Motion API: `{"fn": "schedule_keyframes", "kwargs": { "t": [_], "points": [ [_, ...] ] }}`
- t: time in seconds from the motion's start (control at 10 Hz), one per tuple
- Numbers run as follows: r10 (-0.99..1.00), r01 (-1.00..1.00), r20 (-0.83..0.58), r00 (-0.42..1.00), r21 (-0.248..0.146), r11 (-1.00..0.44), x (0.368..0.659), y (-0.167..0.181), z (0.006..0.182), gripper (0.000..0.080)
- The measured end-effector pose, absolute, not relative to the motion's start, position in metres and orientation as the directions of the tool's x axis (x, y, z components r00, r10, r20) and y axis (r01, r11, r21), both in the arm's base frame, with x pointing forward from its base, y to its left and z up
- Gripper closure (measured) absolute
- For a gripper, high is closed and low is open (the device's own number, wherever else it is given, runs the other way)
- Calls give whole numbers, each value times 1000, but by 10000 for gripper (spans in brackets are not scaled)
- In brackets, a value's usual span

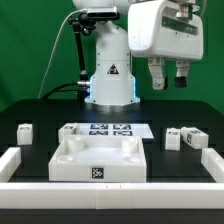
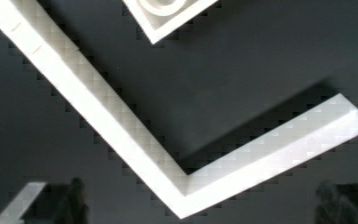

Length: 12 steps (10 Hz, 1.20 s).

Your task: Assemble one leg

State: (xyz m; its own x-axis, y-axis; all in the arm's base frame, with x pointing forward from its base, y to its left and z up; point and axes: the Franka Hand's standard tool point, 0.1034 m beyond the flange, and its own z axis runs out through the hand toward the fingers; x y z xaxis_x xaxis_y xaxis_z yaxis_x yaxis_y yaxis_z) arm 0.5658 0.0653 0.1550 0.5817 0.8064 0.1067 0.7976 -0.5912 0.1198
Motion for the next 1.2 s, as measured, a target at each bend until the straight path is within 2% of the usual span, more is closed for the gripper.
{"fn": "schedule_keyframes", "kwargs": {
  "t": [0.5,0.6,0.7,0.9,1.2],
  "points": [
    [819,810,100,565,120,-573,565,64,154,150],
    [889,882,63,454,109,-458,560,56,148,150],
    [924,921,30,380,76,-381,554,49,141,150],
    [970,968,0,244,58,-244,548,44,132,150],
    [977,976,-18,211,54,-210,545,41,127,150]
  ]
}}
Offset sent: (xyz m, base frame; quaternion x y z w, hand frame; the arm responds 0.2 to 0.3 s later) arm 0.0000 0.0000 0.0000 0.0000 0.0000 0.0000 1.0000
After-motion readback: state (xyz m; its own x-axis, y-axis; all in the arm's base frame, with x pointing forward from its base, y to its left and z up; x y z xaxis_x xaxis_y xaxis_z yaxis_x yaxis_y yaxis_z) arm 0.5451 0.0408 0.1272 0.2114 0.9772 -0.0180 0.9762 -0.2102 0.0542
